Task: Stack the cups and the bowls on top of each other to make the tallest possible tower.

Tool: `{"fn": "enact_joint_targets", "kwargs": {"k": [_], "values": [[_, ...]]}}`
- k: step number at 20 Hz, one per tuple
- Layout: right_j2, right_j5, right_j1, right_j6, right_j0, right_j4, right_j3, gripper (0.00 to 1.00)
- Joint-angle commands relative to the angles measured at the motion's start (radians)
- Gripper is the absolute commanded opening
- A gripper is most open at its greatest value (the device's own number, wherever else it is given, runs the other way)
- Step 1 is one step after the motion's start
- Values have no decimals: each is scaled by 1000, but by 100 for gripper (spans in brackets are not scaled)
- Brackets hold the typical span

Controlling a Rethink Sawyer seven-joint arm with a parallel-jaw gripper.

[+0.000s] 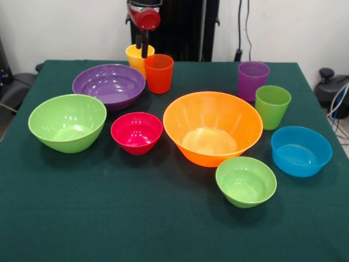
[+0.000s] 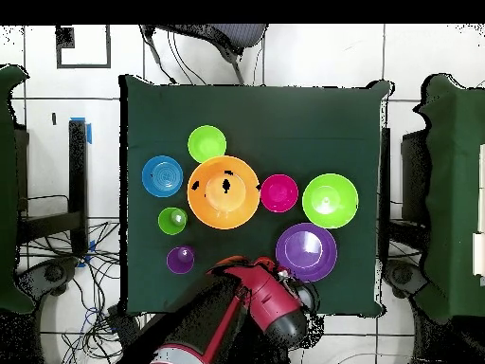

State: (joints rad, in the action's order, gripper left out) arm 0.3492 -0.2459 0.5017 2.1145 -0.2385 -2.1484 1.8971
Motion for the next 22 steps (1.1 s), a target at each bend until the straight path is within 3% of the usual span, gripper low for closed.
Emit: {"fn": "enact_joint_targets", "kwargs": {"k": [1,5,7,22], "values": [[-171,88,-41,-143,23,9,38,100],[-177,84,-34,-141,27,10,40,100],[-151,47,-75,-75,17,-5,-23,100],[-239,113,-23,-146,93,38,8,100]]}}
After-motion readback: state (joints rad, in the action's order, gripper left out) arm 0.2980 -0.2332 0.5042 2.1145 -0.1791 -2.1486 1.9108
